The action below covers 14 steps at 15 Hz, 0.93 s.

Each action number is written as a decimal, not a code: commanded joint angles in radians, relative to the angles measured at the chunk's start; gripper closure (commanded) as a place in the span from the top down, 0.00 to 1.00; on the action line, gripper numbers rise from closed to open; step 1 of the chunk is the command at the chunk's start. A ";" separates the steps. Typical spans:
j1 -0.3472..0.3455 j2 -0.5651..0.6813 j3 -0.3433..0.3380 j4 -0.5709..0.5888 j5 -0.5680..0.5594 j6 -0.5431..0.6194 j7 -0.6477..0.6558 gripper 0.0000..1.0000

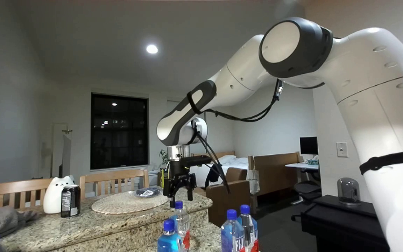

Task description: Put the bottles in a straight line

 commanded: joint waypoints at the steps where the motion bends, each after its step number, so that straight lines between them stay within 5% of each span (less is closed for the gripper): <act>1: -0.021 0.021 0.020 0.037 0.034 -0.037 -0.096 0.74; 11: -0.014 0.015 0.025 0.037 0.019 -0.036 -0.105 0.12; 14: -0.010 -0.001 0.021 0.022 0.010 -0.031 -0.081 0.15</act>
